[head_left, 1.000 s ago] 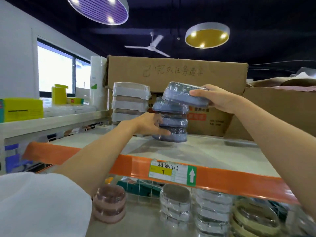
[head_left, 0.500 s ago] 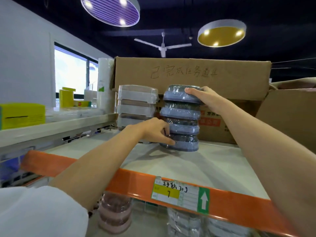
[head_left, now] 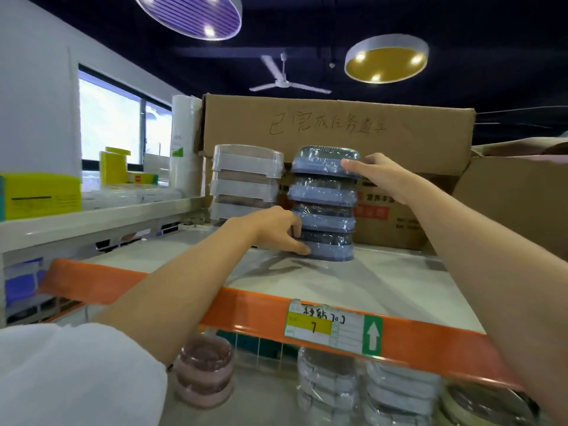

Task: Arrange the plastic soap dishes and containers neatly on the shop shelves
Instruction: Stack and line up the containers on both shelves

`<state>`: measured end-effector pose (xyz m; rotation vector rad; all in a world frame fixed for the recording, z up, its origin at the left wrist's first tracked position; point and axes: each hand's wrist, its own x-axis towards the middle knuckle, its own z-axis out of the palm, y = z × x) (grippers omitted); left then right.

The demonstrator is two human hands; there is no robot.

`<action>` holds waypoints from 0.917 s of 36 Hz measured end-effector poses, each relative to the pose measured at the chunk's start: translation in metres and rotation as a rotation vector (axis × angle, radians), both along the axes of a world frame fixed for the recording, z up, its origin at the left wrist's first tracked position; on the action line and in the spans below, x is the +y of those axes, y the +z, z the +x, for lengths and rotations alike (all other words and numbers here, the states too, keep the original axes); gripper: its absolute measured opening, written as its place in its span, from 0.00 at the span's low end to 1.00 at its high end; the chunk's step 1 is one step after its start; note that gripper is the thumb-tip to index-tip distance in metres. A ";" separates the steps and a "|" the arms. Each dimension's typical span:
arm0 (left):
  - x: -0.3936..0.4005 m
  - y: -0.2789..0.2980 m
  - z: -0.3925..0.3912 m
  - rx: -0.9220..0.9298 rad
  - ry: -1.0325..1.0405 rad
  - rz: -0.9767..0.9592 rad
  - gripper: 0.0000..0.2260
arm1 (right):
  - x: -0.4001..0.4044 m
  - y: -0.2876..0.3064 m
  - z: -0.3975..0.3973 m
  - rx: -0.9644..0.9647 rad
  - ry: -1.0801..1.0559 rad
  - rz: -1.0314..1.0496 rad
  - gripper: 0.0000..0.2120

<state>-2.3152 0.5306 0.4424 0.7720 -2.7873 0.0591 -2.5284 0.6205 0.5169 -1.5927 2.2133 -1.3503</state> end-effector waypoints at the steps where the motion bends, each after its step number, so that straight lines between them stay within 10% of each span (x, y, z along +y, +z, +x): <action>1: 0.002 0.001 0.002 -0.002 -0.004 -0.009 0.22 | 0.005 -0.002 0.000 0.014 -0.029 -0.004 0.49; 15: 0.042 -0.010 0.017 -0.032 -0.061 -0.211 0.21 | 0.100 -0.068 0.041 0.789 -0.411 0.349 0.31; 33: 0.158 -0.025 0.049 0.141 -0.250 -0.277 0.23 | 0.226 -0.096 0.118 0.780 -0.463 0.403 0.26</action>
